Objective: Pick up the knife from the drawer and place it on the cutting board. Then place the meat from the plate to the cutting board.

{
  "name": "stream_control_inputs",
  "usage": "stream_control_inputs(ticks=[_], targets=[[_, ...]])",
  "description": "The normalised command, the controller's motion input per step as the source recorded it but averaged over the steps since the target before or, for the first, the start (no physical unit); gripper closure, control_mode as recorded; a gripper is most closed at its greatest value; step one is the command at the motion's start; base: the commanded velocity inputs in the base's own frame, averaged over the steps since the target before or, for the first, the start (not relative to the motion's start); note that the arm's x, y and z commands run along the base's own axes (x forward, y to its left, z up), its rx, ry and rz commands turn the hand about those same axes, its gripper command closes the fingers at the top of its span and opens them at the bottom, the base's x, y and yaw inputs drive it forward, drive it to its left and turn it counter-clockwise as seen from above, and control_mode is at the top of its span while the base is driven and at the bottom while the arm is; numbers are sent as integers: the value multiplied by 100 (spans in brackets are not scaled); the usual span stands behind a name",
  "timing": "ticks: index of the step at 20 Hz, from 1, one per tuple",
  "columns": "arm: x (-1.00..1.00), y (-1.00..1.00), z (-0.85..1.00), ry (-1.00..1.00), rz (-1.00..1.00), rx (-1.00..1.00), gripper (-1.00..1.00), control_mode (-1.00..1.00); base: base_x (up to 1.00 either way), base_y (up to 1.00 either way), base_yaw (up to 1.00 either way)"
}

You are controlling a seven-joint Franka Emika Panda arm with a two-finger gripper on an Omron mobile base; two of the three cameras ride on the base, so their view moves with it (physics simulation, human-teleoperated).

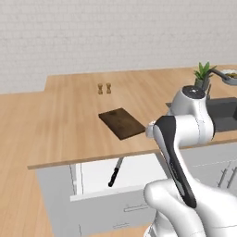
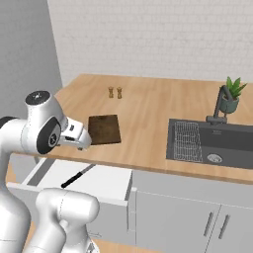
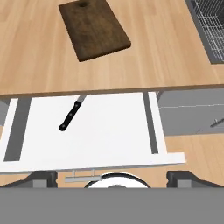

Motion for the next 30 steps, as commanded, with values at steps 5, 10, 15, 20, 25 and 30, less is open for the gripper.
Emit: stream_control_inputs(ticks=[5,10,15,20,25,30], targets=[[0,0,0,0,0,0,-100,100,-51,17,0],[0,0,0,0,0,0,-100,100,-53,14,0],[0,0,0,0,0,0,-100,100,-53,9,0],[27,8,-6,0,0,0,-100,-100,-4,1,0],[94,39,-51,8,0,0,-100,-100,0,0,0],[100,44,-69,17,0,0,-100,-100,0,0,0]])
